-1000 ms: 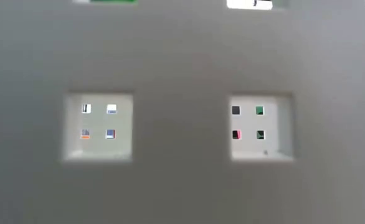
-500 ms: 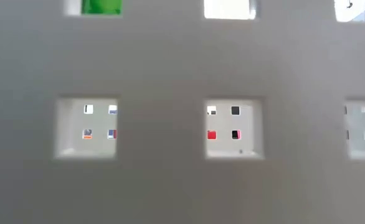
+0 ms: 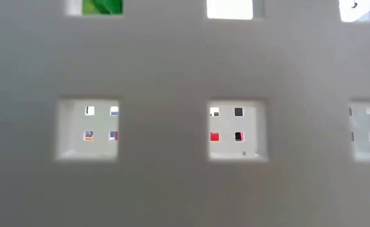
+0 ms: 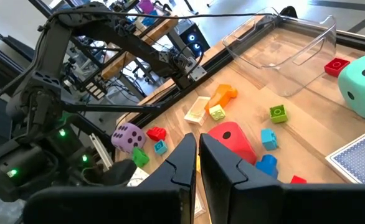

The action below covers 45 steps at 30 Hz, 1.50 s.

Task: Pick & Place Toys
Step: Put the green game piece into the red bin

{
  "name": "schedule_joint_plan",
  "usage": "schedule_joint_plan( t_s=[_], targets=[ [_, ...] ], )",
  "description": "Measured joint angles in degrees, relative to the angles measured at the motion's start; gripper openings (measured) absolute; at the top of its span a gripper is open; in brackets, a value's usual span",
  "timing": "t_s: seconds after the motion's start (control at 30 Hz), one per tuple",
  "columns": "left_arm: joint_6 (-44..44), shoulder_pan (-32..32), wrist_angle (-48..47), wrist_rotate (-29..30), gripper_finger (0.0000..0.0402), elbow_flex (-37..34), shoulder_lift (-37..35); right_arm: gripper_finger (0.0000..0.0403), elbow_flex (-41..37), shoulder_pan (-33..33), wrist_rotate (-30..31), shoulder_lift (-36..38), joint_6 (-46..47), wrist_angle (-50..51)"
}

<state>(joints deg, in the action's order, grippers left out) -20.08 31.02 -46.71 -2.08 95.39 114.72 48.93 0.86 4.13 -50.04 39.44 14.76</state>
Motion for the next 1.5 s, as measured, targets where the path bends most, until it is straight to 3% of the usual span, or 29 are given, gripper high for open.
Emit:
schedule_joint_plan(
  t_s=[0.13,0.27,0.73,0.9,1.1,1.3,1.5],
  targets=[
    [-12.0,-0.4,0.0,-2.8,0.0132,0.2,0.0,0.0017,0.0,0.0,0.0,0.0,0.0,0.0],
    [-15.8,0.5,0.1,-2.6,0.0132,0.0,0.0,0.0017,0.0,0.0,0.0,0.0,0.0,0.0],
    [-17.6,3.0,-1.2,1.9,0.0132,1.0,-0.5,0.0017,0.0,0.0,0.0,0.0,0.0,0.0],
    [-14.9,2.9,-8.0,2.5,0.0132,4.5,-2.4,0.0017,0.0,0.0,0.0,0.0,0.0,0.0],
    [-13.3,1.6,-16.6,10.6,0.0132,9.4,-10.2,0.0017,0.0,0.0,0.0,0.0,0.0,0.0],
    [-22.4,-5.1,-20.9,17.0,0.0132,7.3,-21.3,0.0017,0.0,0.0,0.0,0.0,0.0,0.0],
    [-23.0,-18.3,-21.9,17.7,0.0132,0.5,-31.3,0.0017,0.0,0.0,0.0,0.0,0.0,0.0]
  ],
)
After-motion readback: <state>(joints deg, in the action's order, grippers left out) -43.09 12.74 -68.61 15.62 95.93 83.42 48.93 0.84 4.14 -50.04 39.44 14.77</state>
